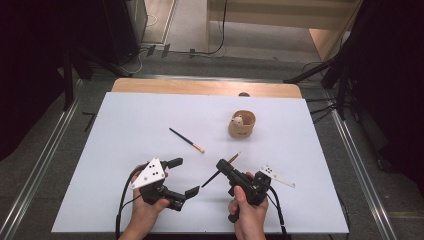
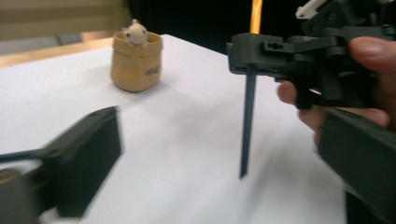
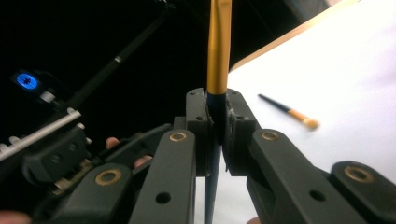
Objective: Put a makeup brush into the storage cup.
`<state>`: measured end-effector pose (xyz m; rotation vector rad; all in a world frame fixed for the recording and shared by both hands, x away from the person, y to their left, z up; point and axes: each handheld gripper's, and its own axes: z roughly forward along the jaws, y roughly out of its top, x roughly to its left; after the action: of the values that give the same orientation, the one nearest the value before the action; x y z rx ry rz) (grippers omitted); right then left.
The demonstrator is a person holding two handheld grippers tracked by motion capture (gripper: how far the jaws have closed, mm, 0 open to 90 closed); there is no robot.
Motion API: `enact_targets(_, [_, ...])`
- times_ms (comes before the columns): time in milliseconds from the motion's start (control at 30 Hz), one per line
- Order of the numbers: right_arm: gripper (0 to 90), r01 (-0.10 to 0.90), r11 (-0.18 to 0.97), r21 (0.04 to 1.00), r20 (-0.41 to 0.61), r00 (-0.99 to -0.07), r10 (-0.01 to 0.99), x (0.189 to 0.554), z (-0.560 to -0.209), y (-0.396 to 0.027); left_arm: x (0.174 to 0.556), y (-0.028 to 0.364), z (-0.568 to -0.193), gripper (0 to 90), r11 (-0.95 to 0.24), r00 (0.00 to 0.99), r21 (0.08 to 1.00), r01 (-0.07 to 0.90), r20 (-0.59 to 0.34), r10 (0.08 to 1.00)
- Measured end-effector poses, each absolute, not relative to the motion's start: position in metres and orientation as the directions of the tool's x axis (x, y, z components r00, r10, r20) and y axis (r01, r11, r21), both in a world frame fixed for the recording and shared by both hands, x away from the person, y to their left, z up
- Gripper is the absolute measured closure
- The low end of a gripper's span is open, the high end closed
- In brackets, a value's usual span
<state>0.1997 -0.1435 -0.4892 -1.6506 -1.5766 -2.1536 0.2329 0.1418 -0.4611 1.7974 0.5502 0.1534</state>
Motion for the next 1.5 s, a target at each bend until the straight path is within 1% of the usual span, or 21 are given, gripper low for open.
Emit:
enact_targets(33, [84.4,0.531,-0.495,0.688,0.724,-0.447,0.526,0.2,-0.489,-0.143,0.233,0.142,-0.461,0.0,-0.198,0.88,0.937,0.287,-0.176,0.442])
enact_targets(133, [84.4,0.496,-0.439,0.749,0.656,-0.469,0.591,0.2,-0.485,-0.145,0.237,0.152,-0.46,0.0,-0.195,0.867,0.936,0.293,-0.175,0.467])
enact_targets(333, [84.4,0.463,-0.39,0.795,0.596,-0.48,0.644,0.201,-0.478,-0.149,0.24,0.168,-0.46,0.0,-0.191,0.848,0.937,0.293,-0.162,0.504])
enact_targets(367, [84.4,0.438,-0.361,0.824,0.555,-0.492,0.671,0.201,-0.476,-0.15,0.242,0.176,-0.46,0.0,-0.185,0.838,0.937,0.296,-0.162,0.521])
enact_targets(433, [84.4,0.427,-0.352,0.833,0.541,-0.497,0.679,0.2,-0.475,-0.151,0.243,0.18,-0.46,0.0,-0.18,0.834,0.937,0.298,-0.164,0.527])
enact_targets(500, [84.4,0.389,-0.319,0.864,0.491,-0.514,0.704,0.2,-0.471,-0.152,0.245,0.191,-0.459,0.0,-0.168,0.827,0.94,0.298,-0.167,0.536])
enact_targets(667, [84.4,0.356,-0.288,0.889,0.446,-0.53,0.721,0.202,-0.467,-0.154,0.245,0.203,-0.458,0.0,-0.171,0.816,0.94,0.296,-0.156,0.556])
enact_targets(967, [84.4,0.303,-0.186,0.935,0.329,-0.538,0.776,0.21,-0.459,-0.159,0.245,0.234,-0.459,0.0,-0.148,0.779,0.939,0.311,-0.163,0.606])
enact_targets(1067, [84.4,0.294,-0.176,0.939,0.314,-0.53,0.788,0.212,-0.457,-0.16,0.245,0.239,-0.46,0.0,-0.143,0.769,0.939,0.314,-0.163,0.618])
enact_targets(1267, [84.4,0.28,-0.171,0.945,0.297,-0.505,0.81,0.221,-0.451,-0.169,0.244,0.256,-0.462,0.0,-0.17,0.738,0.939,0.298,-0.114,0.665])
enact_targets(1500, [84.4,0.26,-0.157,0.953,0.27,-0.488,0.83,0.23,-0.439,-0.176,0.245,0.265,-0.462,0.0,-0.163,0.734,0.942,0.293,-0.112,0.67])
